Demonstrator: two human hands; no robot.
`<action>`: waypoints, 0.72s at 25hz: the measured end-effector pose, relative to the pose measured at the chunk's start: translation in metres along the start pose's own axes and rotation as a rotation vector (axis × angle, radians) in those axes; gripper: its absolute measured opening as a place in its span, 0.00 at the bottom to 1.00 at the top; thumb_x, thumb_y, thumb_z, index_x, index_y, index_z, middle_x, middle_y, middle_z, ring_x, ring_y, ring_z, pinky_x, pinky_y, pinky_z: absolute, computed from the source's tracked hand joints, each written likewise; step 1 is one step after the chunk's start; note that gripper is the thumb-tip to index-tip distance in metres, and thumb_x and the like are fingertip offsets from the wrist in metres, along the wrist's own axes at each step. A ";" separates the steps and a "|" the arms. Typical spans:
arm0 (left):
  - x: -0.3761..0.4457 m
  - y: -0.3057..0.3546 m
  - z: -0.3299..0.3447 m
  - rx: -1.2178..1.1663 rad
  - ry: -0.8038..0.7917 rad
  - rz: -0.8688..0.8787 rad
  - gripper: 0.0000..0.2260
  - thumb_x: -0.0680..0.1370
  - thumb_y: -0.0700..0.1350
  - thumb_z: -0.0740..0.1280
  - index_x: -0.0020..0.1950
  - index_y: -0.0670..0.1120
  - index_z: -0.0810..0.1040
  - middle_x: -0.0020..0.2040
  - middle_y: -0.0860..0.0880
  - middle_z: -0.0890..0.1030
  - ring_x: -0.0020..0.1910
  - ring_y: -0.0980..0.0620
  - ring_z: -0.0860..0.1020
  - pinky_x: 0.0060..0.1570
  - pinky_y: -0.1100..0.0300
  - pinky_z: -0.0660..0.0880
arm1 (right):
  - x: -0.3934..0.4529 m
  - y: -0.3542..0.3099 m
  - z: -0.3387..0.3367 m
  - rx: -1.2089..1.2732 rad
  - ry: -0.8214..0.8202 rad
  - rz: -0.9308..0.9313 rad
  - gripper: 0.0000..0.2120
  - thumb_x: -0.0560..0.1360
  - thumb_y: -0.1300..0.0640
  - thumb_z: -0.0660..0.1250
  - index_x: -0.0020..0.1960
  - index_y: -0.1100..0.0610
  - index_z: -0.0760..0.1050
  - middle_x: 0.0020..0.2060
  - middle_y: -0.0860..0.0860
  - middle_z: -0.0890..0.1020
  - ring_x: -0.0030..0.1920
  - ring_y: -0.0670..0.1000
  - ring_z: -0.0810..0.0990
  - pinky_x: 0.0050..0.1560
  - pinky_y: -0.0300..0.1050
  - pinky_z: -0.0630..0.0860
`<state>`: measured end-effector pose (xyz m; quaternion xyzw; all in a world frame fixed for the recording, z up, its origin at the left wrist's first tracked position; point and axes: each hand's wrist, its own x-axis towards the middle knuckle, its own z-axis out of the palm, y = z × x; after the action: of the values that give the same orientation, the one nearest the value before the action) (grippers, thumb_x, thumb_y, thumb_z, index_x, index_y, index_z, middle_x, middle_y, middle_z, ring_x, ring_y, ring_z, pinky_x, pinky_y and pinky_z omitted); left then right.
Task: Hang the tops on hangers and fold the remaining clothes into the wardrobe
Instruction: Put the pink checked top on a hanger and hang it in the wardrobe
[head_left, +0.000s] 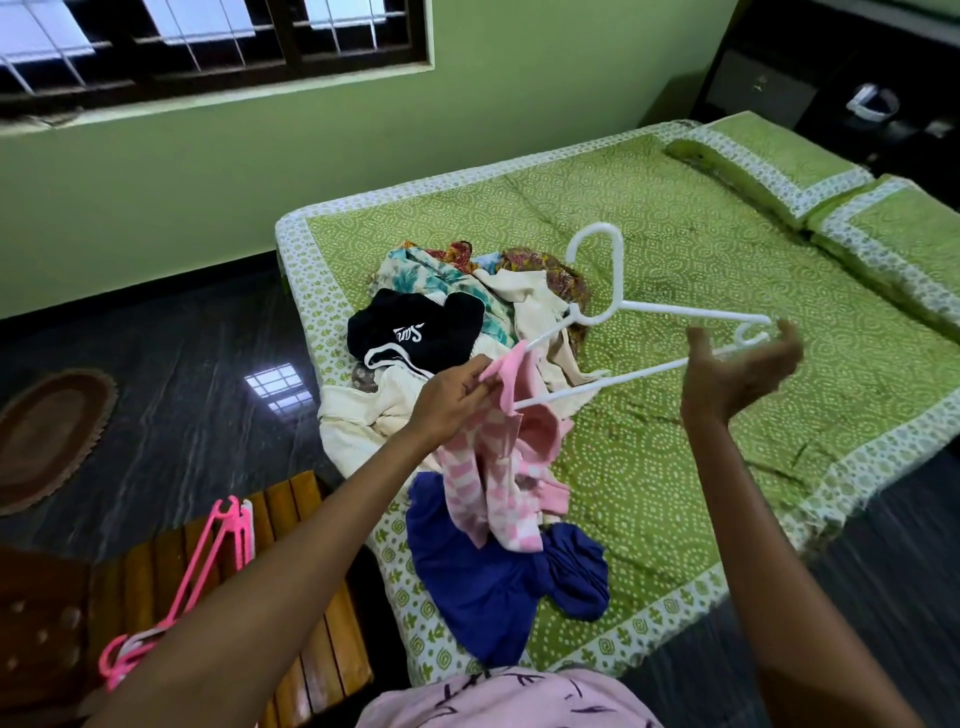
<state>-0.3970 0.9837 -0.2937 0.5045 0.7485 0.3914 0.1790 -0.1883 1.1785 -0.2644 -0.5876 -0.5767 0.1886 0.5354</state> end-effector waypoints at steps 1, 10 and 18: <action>0.002 0.000 -0.001 0.036 -0.018 0.003 0.24 0.72 0.63 0.53 0.49 0.45 0.75 0.35 0.47 0.75 0.36 0.45 0.75 0.36 0.52 0.70 | 0.002 0.002 0.001 0.010 -0.132 -0.262 0.37 0.63 0.49 0.74 0.65 0.65 0.66 0.62 0.58 0.72 0.64 0.59 0.70 0.64 0.53 0.64; 0.014 -0.008 -0.017 0.161 -0.146 -0.100 0.30 0.64 0.62 0.55 0.47 0.39 0.80 0.45 0.44 0.79 0.45 0.49 0.76 0.45 0.58 0.68 | -0.012 0.011 0.022 -0.013 -1.017 -0.161 0.08 0.75 0.61 0.67 0.39 0.64 0.80 0.24 0.47 0.77 0.22 0.41 0.72 0.29 0.37 0.66; 0.017 -0.009 -0.045 0.117 -0.107 -0.252 0.08 0.76 0.40 0.66 0.49 0.37 0.82 0.48 0.42 0.82 0.46 0.53 0.75 0.41 0.64 0.66 | -0.044 0.035 0.008 0.228 -1.006 0.275 0.08 0.76 0.65 0.65 0.39 0.61 0.78 0.24 0.47 0.78 0.25 0.37 0.74 0.29 0.29 0.68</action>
<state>-0.4395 0.9792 -0.2701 0.4363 0.8167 0.2943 0.2365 -0.1899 1.1514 -0.3139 -0.4330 -0.6556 0.5769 0.2234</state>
